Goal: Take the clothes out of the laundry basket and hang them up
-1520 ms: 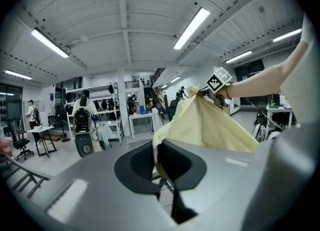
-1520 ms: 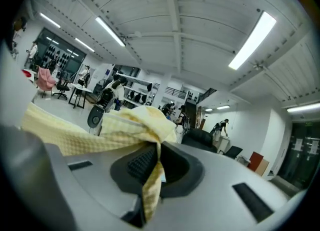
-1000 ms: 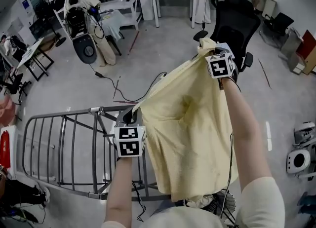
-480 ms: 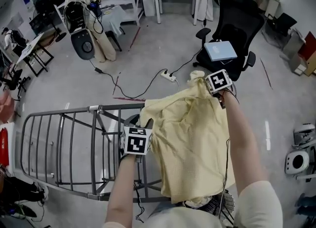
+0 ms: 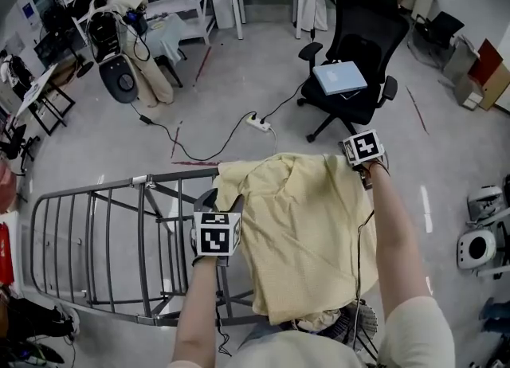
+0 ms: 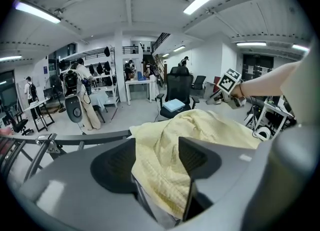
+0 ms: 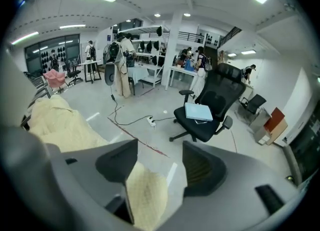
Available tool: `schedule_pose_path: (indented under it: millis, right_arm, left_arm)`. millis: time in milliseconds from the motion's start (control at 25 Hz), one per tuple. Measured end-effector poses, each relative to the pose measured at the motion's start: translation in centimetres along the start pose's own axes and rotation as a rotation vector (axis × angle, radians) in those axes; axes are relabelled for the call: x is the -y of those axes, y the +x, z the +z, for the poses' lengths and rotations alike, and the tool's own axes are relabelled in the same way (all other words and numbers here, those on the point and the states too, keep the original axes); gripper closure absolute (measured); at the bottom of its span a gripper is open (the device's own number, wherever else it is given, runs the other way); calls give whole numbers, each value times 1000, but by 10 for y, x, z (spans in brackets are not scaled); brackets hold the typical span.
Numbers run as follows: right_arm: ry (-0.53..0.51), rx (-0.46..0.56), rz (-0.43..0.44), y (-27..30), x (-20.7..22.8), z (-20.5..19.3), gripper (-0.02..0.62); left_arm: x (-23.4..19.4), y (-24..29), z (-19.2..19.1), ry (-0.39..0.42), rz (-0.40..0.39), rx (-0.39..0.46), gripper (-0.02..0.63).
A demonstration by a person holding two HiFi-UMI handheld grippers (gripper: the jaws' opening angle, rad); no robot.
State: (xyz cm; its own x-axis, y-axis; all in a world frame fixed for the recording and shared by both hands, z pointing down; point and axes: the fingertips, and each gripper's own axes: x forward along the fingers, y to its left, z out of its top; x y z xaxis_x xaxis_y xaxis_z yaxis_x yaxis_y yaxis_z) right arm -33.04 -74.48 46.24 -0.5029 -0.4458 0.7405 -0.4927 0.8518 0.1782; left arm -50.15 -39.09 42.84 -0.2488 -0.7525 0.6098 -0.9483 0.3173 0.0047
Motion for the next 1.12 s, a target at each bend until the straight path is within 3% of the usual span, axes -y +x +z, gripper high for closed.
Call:
schedule_pose_path:
  millis: [400, 640, 800, 920, 1040, 1120]
  right_arm:
    - [160, -11, 155, -21, -6, -82, 394]
    - [161, -17, 155, -23, -13, -107, 511]
    - [134, 3, 162, -26, -13, -105, 523]
    - [142, 34, 136, -31, -2, -97, 591]
    - [125, 15, 79, -36, 17, -97, 592]
    - [122, 3, -4, -44, 40, -99, 592]
  left_arm:
    - [39, -22, -11, -17, -59, 33, 345]
    - [68, -34, -32, -19, -106, 20, 364]
    - [79, -44, -49, -26, -112, -1, 379]
    - [82, -51, -61, -42, -110, -6, 388]
    - [78, -59, -71, -51, -95, -14, 396]
    - [75, -66, -75, -58, -88, -19, 397]
